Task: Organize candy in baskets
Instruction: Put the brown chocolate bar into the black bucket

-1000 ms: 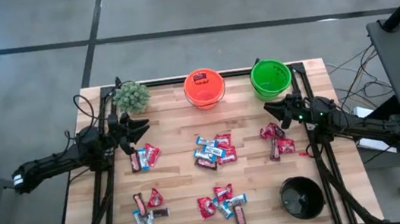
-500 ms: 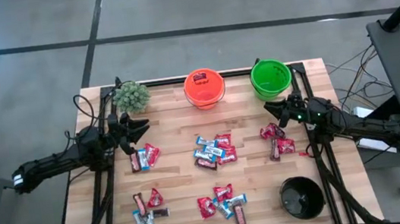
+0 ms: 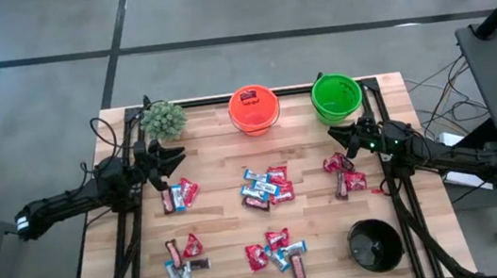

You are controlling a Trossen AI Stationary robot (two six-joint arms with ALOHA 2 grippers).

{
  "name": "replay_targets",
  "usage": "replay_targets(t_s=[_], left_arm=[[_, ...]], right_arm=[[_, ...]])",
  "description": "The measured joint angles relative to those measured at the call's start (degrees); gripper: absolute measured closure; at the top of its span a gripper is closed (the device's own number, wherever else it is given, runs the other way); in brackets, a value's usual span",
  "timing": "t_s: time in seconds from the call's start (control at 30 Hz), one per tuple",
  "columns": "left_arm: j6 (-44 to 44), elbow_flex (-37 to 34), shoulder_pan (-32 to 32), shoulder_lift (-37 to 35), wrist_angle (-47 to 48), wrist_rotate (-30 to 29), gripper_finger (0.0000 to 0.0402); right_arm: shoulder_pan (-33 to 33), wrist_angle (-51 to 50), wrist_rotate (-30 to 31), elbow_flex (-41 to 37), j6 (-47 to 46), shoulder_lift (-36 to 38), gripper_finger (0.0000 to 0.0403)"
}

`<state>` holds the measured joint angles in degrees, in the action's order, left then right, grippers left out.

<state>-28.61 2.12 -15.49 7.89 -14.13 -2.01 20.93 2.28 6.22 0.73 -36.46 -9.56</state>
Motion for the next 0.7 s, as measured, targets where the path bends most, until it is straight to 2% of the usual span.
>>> replay_targets(t_s=[0.2,0.37,0.53,0.7], left_arm=[[-2.9,0.0,0.0,0.0,0.0,-2.1,0.0253],[-10.1,0.0,0.0,0.0,0.0,-1.1,0.0253],[-10.2,0.0,0.0,0.0,0.0,-3.8,0.0253],[-14.7,0.0,0.0,0.1,0.0,-6.1,0.0253]], right_arm=[[0.0,0.0,0.0,0.0,0.0,0.0,0.0271],[0.0,0.0,0.0,0.0,0.0,0.0,0.0271],[0.0,0.0,0.0,0.0,0.3,0.0,0.0271],[0.0,0.0,0.0,0.0,0.4,0.0,0.0271]])
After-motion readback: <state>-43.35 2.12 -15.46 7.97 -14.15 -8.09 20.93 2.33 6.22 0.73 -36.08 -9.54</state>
